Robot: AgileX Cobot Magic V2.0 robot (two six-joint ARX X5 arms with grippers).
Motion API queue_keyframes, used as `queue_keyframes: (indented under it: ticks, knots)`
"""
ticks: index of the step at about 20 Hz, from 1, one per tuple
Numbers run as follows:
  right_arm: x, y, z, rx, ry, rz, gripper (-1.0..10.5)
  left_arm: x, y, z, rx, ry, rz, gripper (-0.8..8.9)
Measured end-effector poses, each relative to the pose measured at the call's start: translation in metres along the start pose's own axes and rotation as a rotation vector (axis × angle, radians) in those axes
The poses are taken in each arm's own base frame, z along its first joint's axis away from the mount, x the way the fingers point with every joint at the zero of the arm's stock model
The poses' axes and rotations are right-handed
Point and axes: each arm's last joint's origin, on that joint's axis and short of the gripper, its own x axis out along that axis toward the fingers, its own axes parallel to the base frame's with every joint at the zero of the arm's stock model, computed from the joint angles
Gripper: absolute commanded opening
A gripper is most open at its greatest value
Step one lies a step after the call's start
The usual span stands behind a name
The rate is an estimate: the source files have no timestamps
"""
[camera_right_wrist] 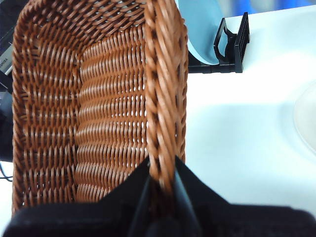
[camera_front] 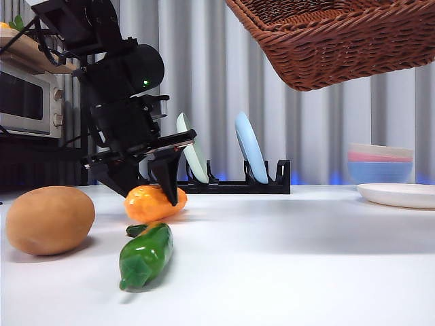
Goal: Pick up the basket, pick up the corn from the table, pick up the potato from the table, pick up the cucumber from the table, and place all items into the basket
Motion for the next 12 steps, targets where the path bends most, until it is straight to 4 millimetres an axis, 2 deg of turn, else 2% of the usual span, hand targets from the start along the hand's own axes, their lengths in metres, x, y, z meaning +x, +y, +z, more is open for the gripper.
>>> queue_keyframes:
  ticks: [2, 3, 6, 7, 9, 10, 12]
  knots:
    - [0.009, -0.004, -0.001, 0.012, 0.026, -0.004, -0.1, -0.019, 0.0, -0.003, 0.026, 0.02, 0.016, -0.08]
    - [0.017, -0.007, -0.001, 0.021, 0.049, -0.005, -0.1, -0.038, -0.001, -0.002, 0.033, -0.019, 0.016, -0.08]
    - [0.05, -0.018, -0.008, 0.068, 0.148, -0.006, -0.1, -0.131, -0.007, -0.001, 0.054, -0.277, -0.021, -0.07]
    - [0.064, -0.02, -0.012, 0.081, 0.186, 0.0, -0.1, -0.168, -0.011, -0.005, 0.06, -0.395, -0.052, -0.07]
    - [0.092, -0.018, -0.019, 0.1, 0.245, 0.025, -0.1, -0.225, -0.022, -0.019, 0.081, -0.58, -0.125, -0.07]
    - [0.106, -0.015, -0.023, 0.107, 0.266, 0.043, -0.1, -0.242, -0.03, -0.026, 0.098, -0.633, -0.161, -0.07]
    - [0.132, -0.005, -0.031, 0.118, 0.289, 0.083, -0.1, -0.247, -0.049, -0.032, 0.127, -0.633, -0.216, -0.08]
